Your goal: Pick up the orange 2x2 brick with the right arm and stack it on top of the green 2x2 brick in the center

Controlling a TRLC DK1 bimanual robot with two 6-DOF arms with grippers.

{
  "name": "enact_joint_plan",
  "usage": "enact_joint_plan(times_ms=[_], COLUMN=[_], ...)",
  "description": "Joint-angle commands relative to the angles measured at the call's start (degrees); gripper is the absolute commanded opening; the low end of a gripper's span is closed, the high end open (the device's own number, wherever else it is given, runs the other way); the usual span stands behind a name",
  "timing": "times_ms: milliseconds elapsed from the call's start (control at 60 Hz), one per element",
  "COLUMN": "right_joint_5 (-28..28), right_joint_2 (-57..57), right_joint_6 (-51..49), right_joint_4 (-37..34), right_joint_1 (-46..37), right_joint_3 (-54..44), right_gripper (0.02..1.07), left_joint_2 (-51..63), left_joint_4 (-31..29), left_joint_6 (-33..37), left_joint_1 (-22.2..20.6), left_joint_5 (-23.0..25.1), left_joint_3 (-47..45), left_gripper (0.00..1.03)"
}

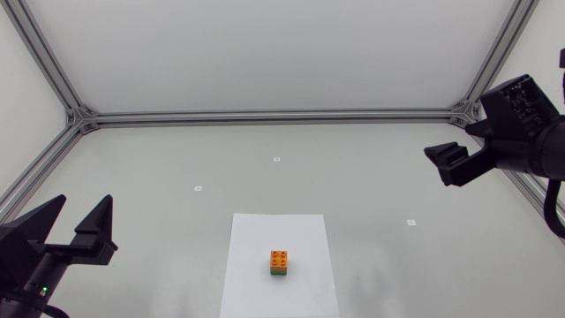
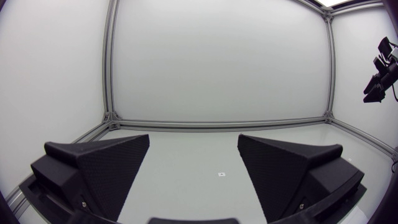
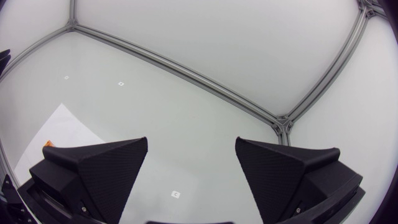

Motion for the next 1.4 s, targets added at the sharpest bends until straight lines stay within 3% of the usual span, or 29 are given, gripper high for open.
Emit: enact_joint_plan(times_ms=[0, 250, 1217, 1383], right_joint_5=[-0.02, 1.65, 1.22, 1.21], right_joint_2=[-5.74, -22.83, -50.57, -50.92], right_joint_6=[-1.23, 1.66, 23.28, 23.55], right_joint_4=[3.68, 11.69, 25.65, 25.82], right_joint_1=[-4.14, -6.85, -4.0, -3.97], right_joint_3=[-6.78, -21.81, -45.42, -45.71], right_gripper=[1.02, 1.02, 1.02, 1.02], left_joint_2=[-0.32, -0.32, -0.32, -0.32], left_joint_4=[-0.65, -0.65, -0.65, -0.65], left_joint_6=[0.33, 0.33, 0.33, 0.33], left_joint_1=[0.13, 0.13, 0.22, 0.13], left_joint_5=[0.16, 0.16, 0.16, 0.16], left_joint_3=[-2.35, -2.35, -2.35, -2.35], left_gripper=[0.99, 0.99, 0.99, 0.99])
